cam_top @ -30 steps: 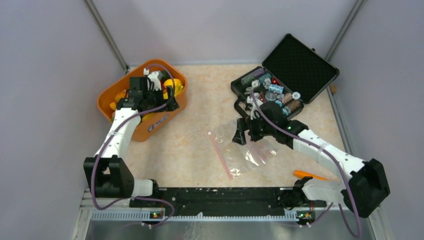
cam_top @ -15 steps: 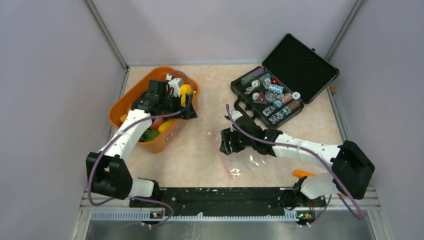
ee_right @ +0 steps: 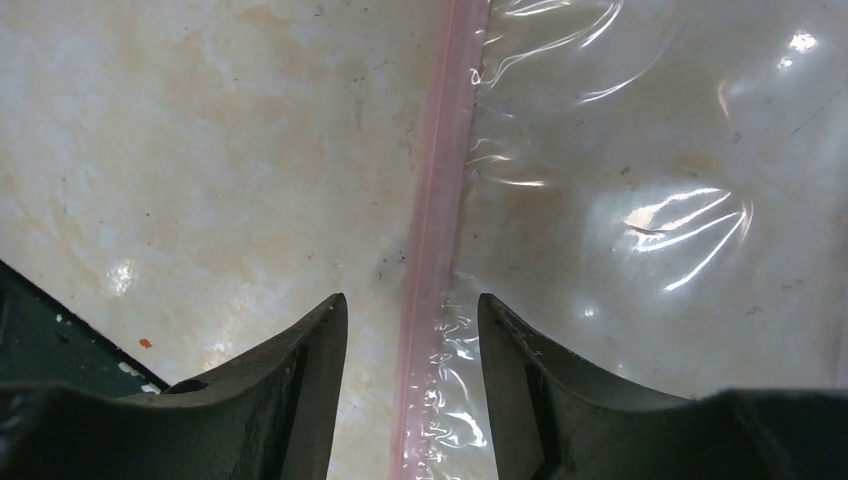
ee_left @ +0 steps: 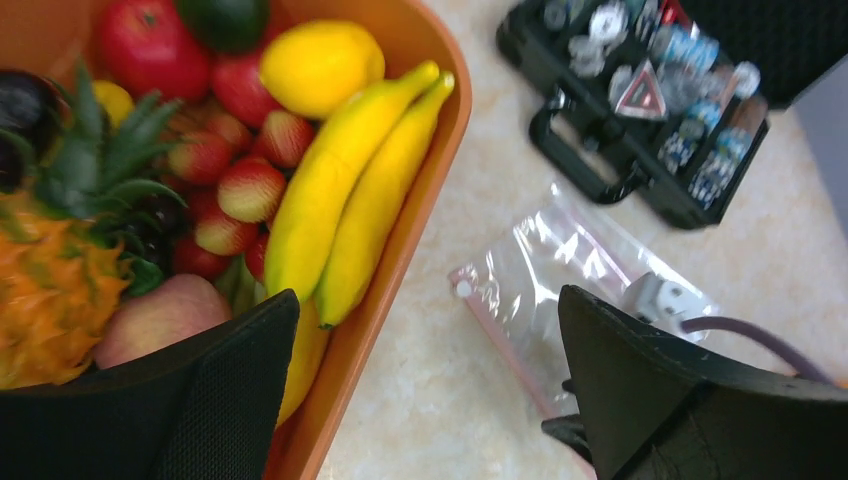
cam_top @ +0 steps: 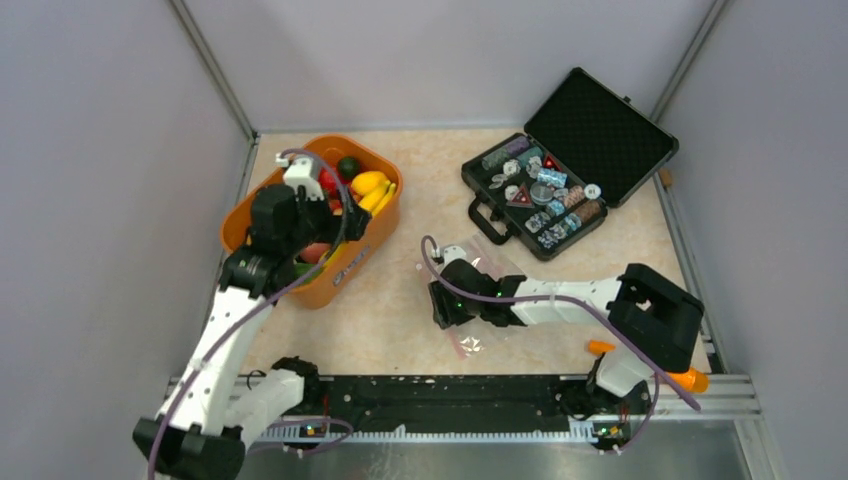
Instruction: Place the food in the zip-top bag and seal the zipper
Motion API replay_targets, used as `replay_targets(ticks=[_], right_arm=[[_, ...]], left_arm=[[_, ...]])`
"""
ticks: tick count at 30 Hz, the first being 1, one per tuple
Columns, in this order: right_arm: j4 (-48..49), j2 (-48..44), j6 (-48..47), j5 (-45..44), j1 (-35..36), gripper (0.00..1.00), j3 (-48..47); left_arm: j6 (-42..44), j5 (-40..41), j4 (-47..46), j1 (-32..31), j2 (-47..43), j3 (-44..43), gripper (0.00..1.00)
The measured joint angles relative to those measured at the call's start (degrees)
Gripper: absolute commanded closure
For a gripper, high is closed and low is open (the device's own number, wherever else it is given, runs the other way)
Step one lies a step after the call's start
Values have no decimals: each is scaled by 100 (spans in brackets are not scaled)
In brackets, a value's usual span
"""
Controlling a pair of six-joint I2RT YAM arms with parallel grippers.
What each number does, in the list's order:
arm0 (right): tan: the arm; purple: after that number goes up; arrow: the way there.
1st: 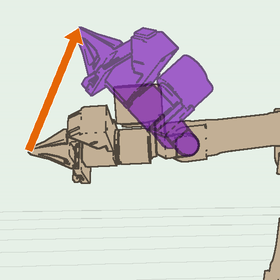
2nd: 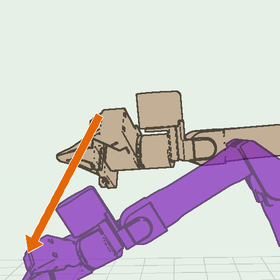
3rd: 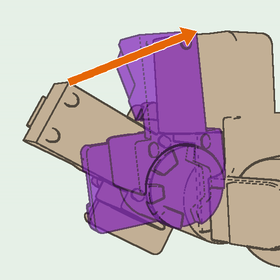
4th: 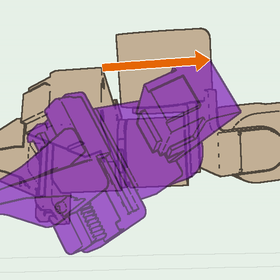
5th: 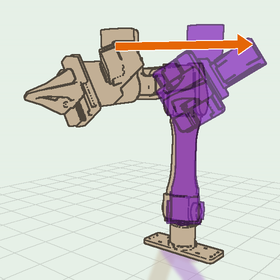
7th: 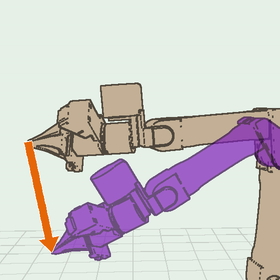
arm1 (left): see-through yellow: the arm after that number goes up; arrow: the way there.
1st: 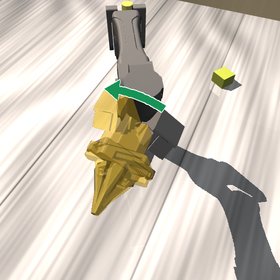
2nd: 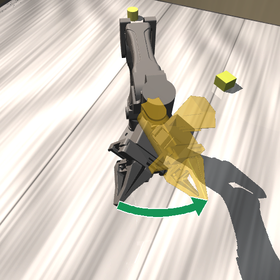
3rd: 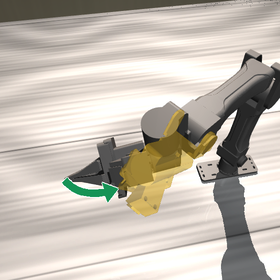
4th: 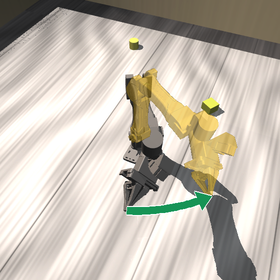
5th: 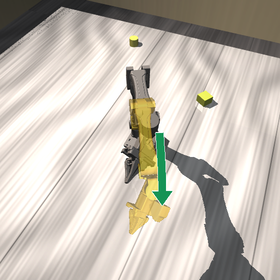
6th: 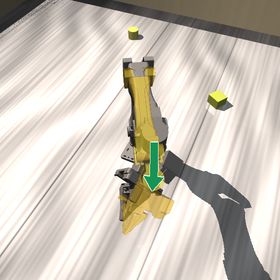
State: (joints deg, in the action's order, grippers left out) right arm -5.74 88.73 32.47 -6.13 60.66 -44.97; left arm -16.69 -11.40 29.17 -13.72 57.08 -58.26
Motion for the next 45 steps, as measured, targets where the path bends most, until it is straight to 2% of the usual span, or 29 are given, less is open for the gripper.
replay_targets(ticks=[4, 6, 12, 17, 19, 23, 24, 25, 26, 37, 45], right_arm=[[-177, 278, 20, -380, 114, 53, -269], [-245, 372, 17, -540, 155, 54, -396], [-527, 645, -39, -822, 229, 66, -780], [-833, 1134, -136, -988, 286, 68, -1266], [-944, 1344, -157, -1095, 361, 74, -1478], [-992, 1552, -166, -1303, 597, 75, -1705], [-977, 1565, -166, -1333, 634, 82, -1711], [-975, 1567, -166, -1353, 649, 98, -1711], [-973, 1567, -170, -1360, 671, 100, -1711], [-796, 1541, -205, -1335, 669, 100, -1661], [-507, 931, -269, -1314, 669, 100, -1095]], left_arm=[[-212, 461, -505, 0, -1049, 363, 1], [-275, 610, -595, 0, -1294, 437, 1], [-339, 785, -643, 0, -1307, 444, 1], [-476, 898, -629, 0, -1270, 540, 1], [-579, 1019, -664, 0, -1283, 540, 1], [-715, 1196, -828, 0, -1298, 535, 1], [-728, 1237, -859, 0, -1294, 529, 1], [-741, 1270, -861, 0, -1279, 511, 1], [-743, 1309, -870, 0, -1261, 494, 1], [-898, 1895, -1047, 0, -1069, 372, 1], [-1014, 1746, -1117, 0, -922, 291, 1]])
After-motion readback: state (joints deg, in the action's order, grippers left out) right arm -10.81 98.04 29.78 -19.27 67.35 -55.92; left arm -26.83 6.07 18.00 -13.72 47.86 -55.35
